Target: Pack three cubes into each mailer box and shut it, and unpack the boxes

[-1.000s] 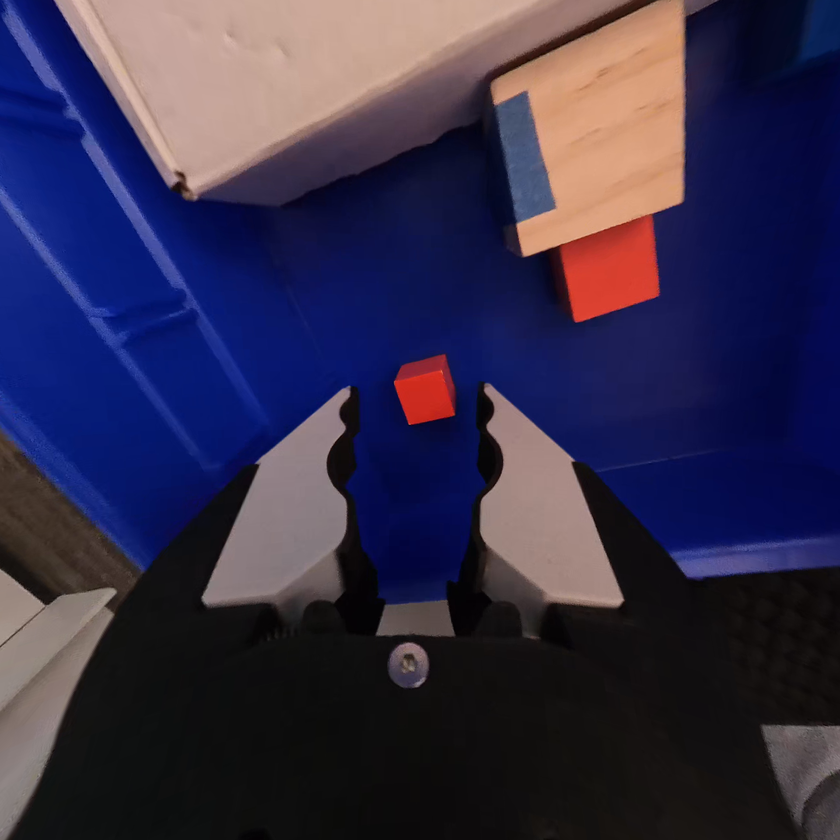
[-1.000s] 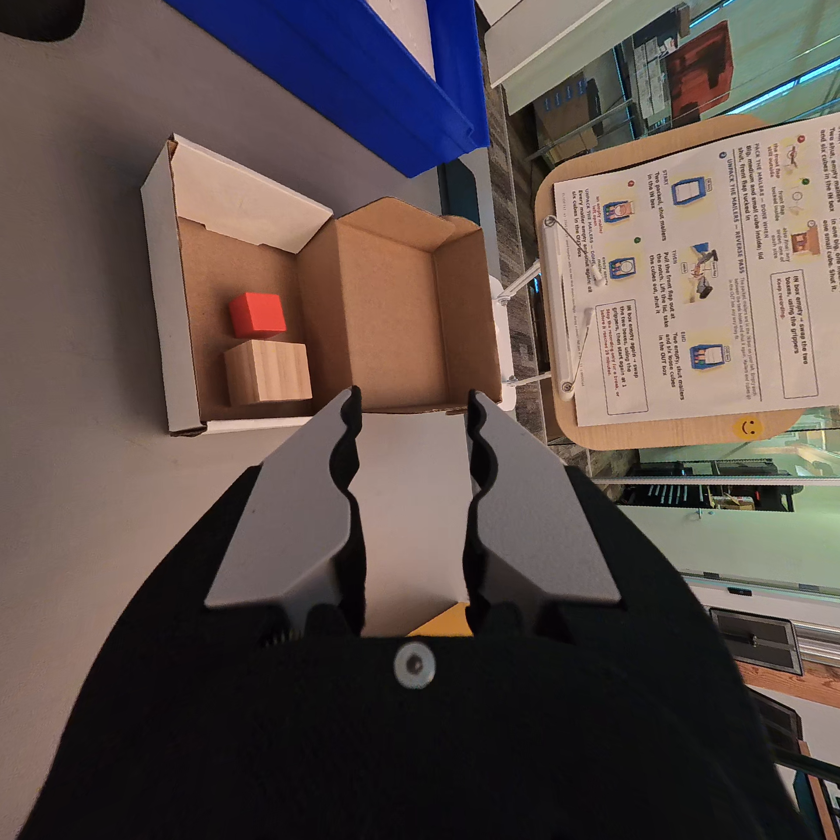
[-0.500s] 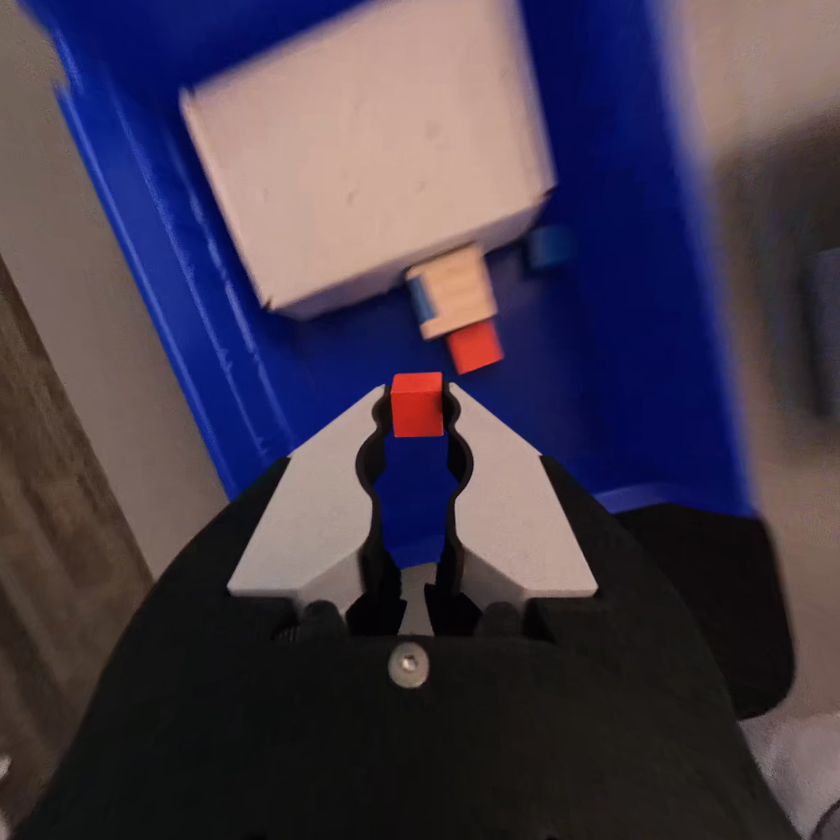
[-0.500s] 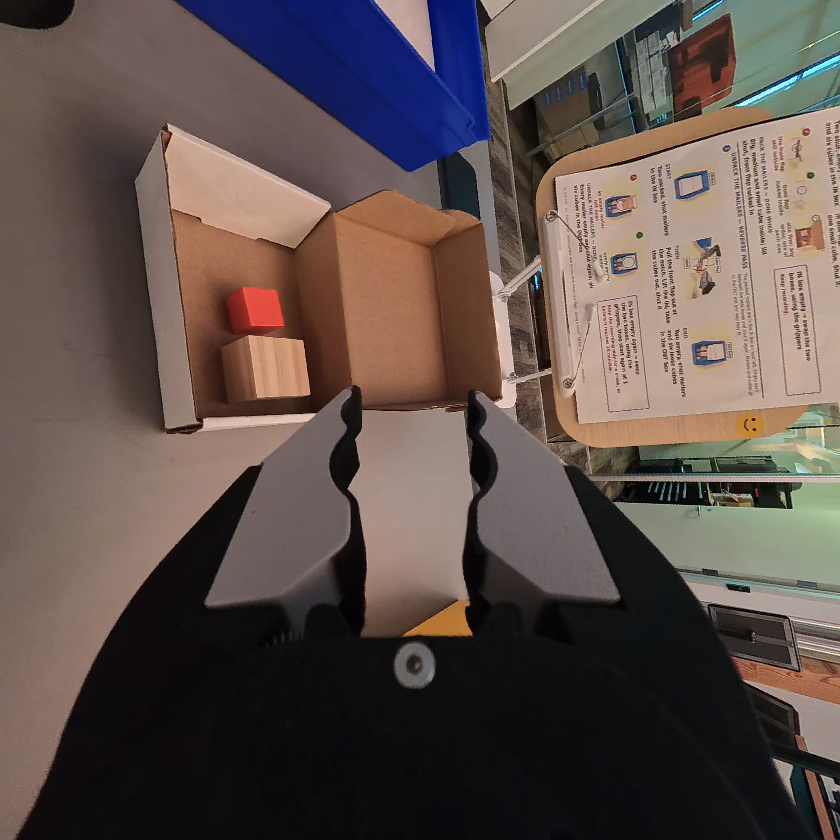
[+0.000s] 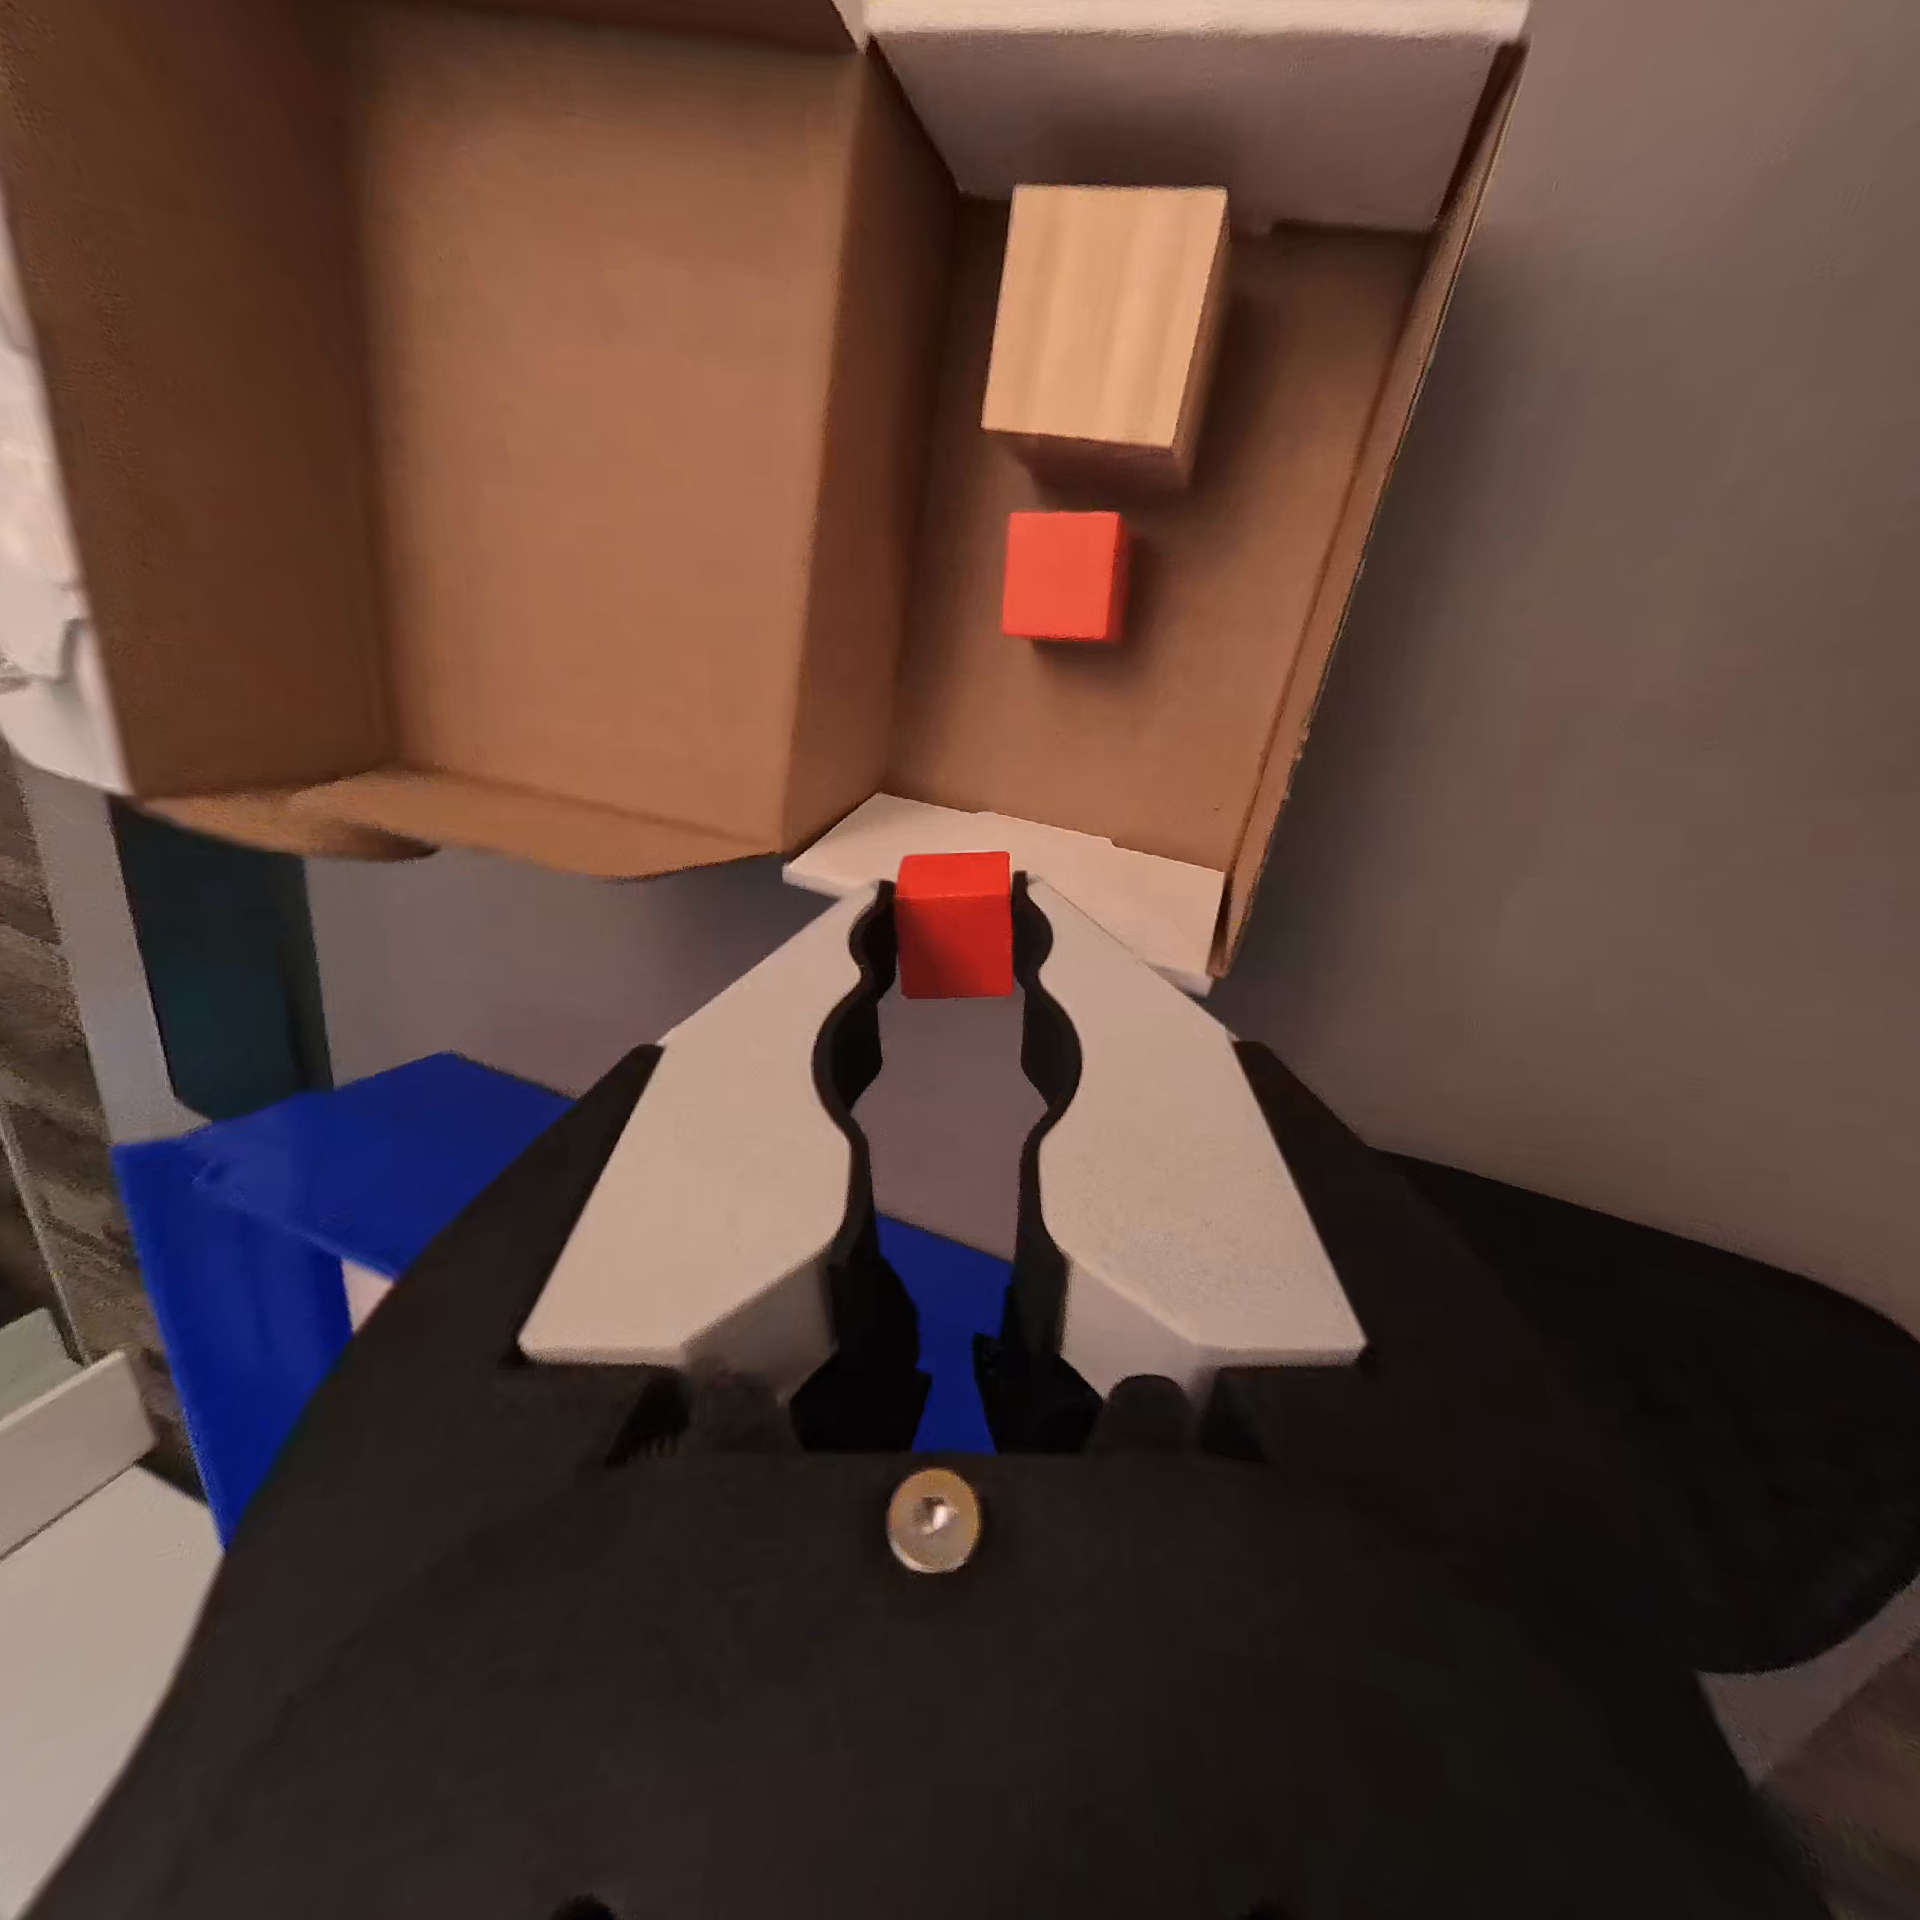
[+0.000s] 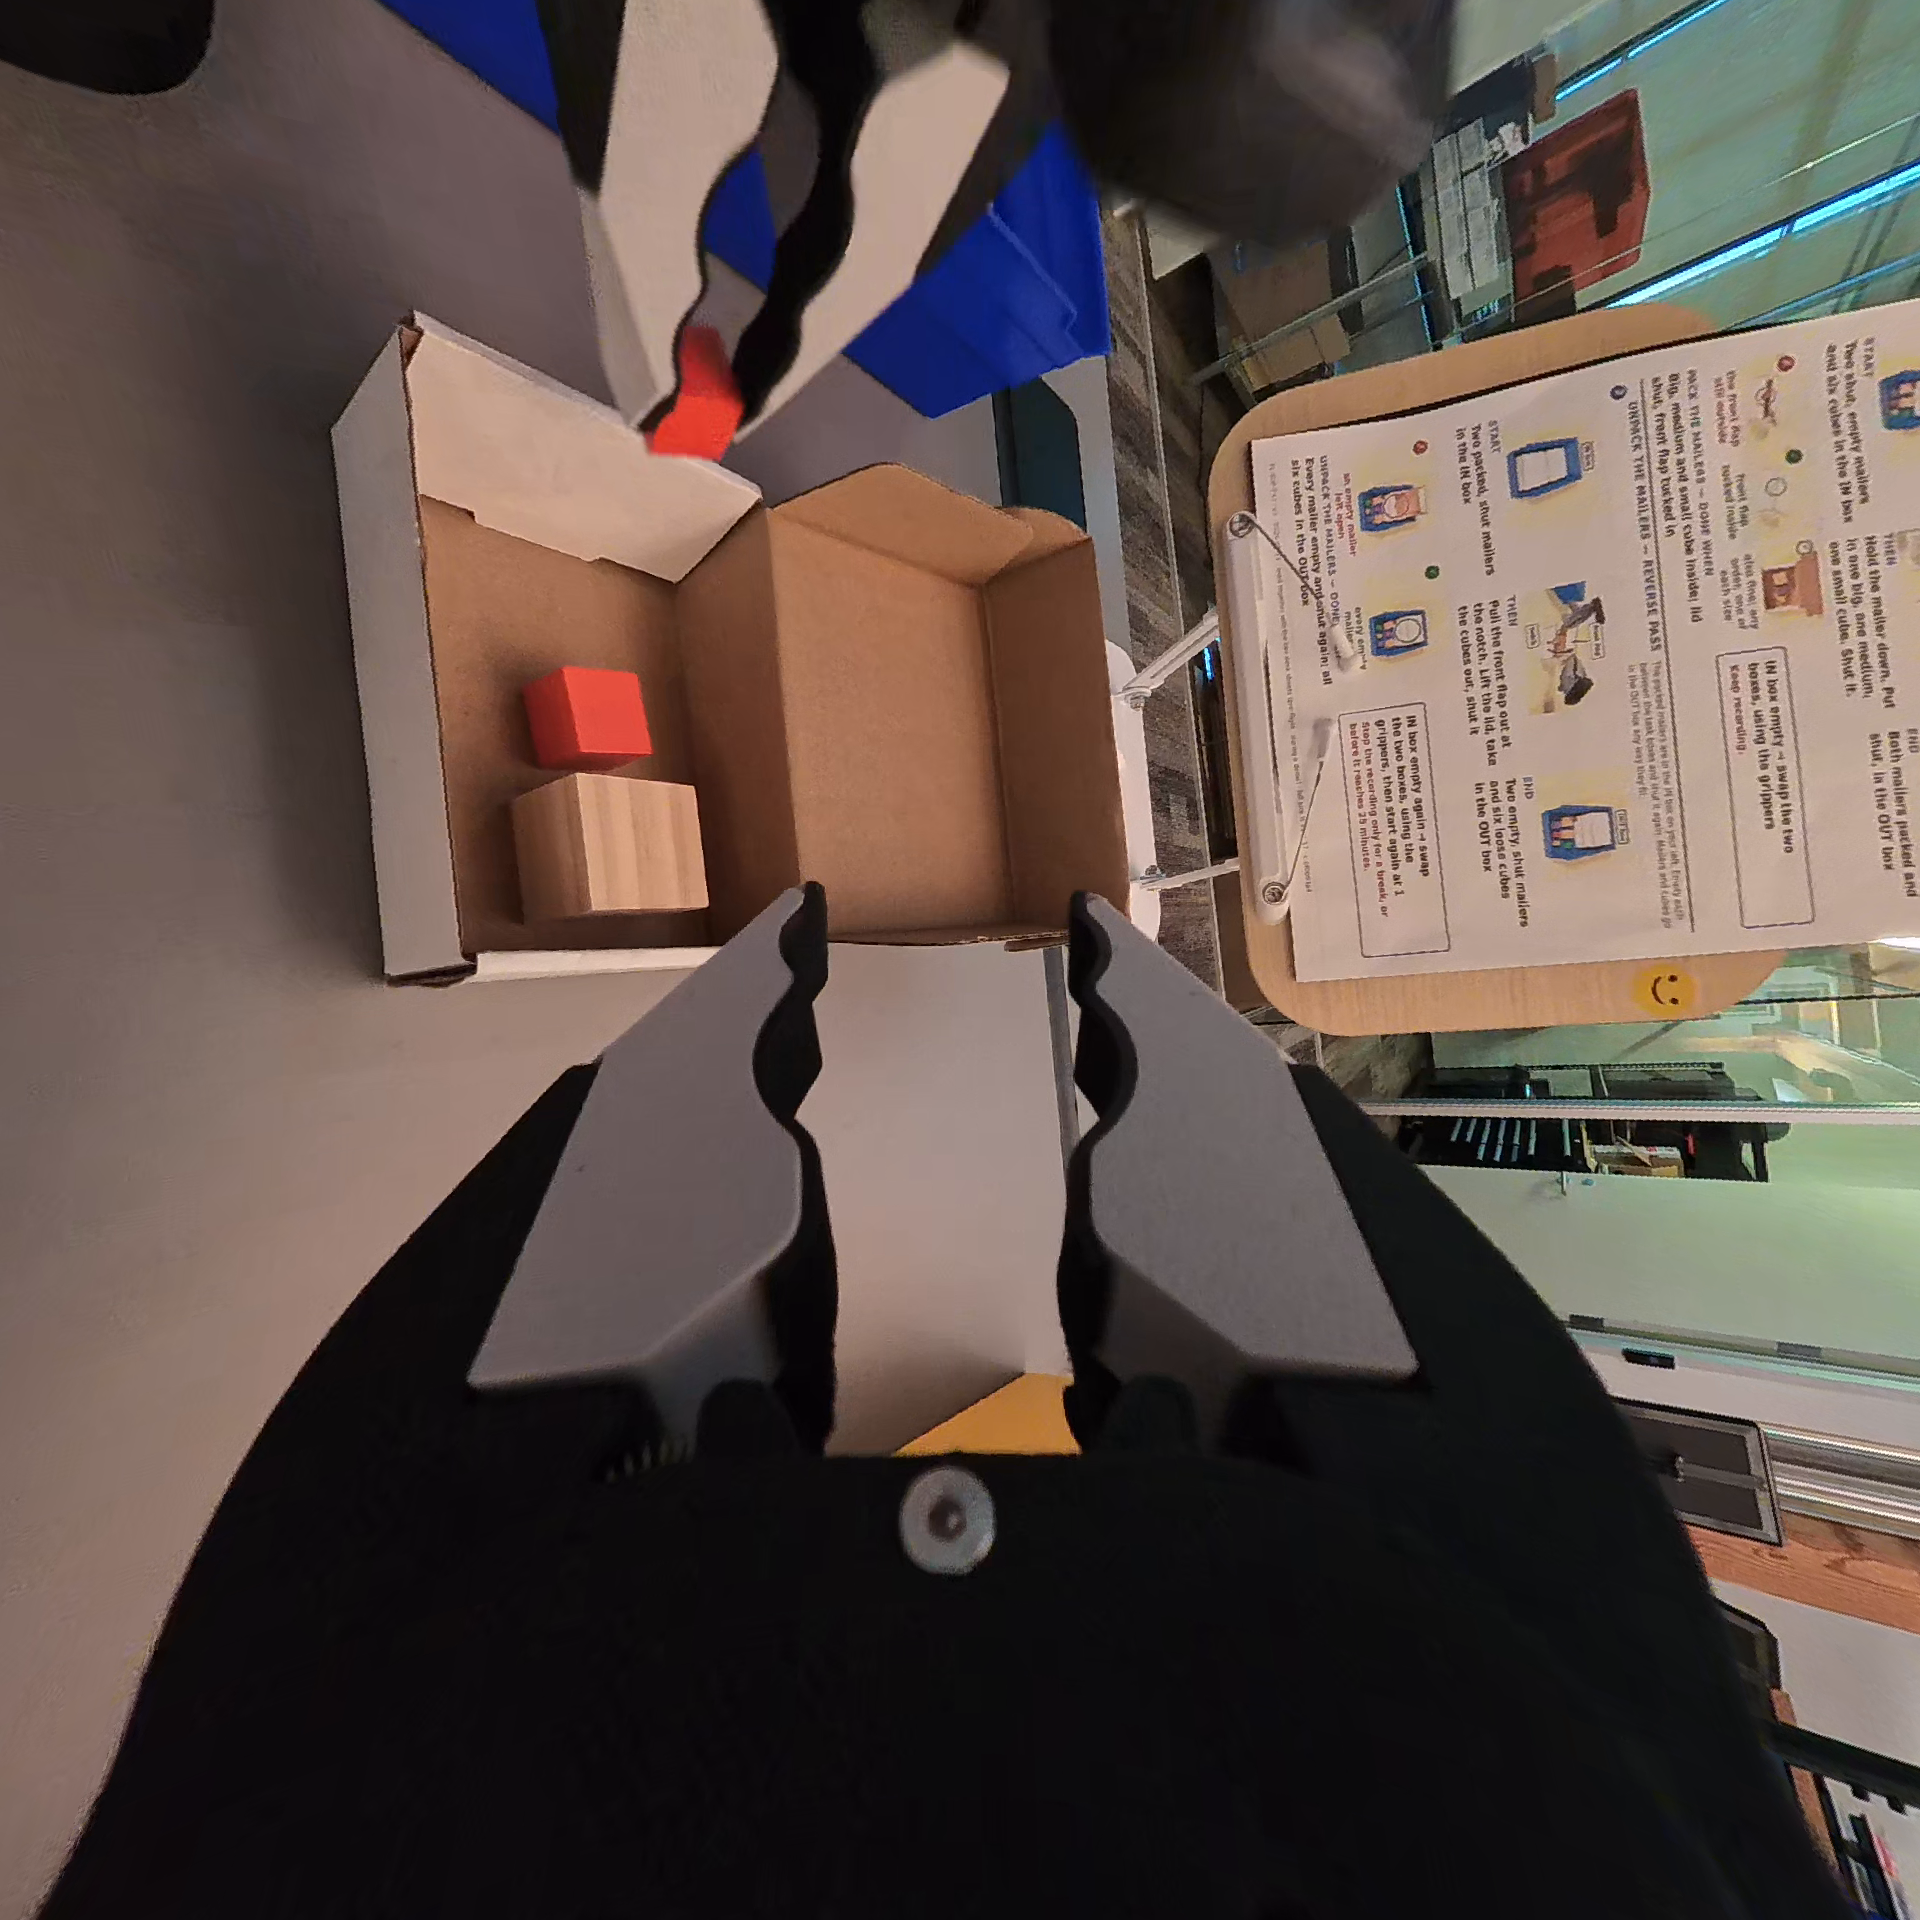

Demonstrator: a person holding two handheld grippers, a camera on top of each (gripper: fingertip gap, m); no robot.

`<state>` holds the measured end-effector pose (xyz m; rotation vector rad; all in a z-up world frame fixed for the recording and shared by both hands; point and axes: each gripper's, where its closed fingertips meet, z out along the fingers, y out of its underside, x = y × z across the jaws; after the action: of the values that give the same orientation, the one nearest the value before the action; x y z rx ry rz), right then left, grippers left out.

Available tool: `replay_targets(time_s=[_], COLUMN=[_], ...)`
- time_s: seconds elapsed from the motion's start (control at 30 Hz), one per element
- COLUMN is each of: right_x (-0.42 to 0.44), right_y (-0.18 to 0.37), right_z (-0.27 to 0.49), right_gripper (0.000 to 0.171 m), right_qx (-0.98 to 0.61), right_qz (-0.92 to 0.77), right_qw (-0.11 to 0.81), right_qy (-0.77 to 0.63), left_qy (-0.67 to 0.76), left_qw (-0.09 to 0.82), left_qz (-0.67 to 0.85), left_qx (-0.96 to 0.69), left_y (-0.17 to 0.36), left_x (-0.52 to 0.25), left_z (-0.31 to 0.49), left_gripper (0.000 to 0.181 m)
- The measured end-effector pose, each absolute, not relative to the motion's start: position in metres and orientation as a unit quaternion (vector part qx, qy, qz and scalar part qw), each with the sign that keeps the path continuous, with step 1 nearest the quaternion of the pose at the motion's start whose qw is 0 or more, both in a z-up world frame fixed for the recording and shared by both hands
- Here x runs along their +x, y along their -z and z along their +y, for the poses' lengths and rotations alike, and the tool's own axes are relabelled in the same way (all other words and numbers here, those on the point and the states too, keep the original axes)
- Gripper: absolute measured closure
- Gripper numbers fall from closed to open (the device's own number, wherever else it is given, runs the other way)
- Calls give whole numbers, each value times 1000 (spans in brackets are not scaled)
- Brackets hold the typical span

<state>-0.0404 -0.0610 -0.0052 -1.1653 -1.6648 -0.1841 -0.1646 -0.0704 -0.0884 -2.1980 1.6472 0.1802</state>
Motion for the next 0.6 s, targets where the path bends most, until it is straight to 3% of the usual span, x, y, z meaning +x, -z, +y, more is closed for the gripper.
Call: replay_targets(time_s=[0.03, 0.3, 0.53, 0.57, 0.6], right_x=[-40, -38, -38, -38, -37], right_y=[5, 4, 7, 7, 8], right_z=[-61, -60, -59, -59, -59], right_gripper=[126, 126, 126, 126, 126], right_qx=[-486, -486, -488, -488, -488], right_qz=[-696, -696, -698, -698, -698], right_qw=[523, 522, 518, 518, 517], right_qy=[78, 79, 80, 80, 79], left_qy=[-67, -35, -33, -38, -51], left_qw=[178, 100, 86, 87, 91], left_qz=[596, 629, 633, 635, 633], left_qx=[-780, -770, -768, -767, -767], left_y=[96, 142, 156, 155, 153], left_x=[-162, -141, -138, -139, -142], left_z=[-69, -67, -63, -62, -58], left_gripper=[161, 161, 160, 150, 127])
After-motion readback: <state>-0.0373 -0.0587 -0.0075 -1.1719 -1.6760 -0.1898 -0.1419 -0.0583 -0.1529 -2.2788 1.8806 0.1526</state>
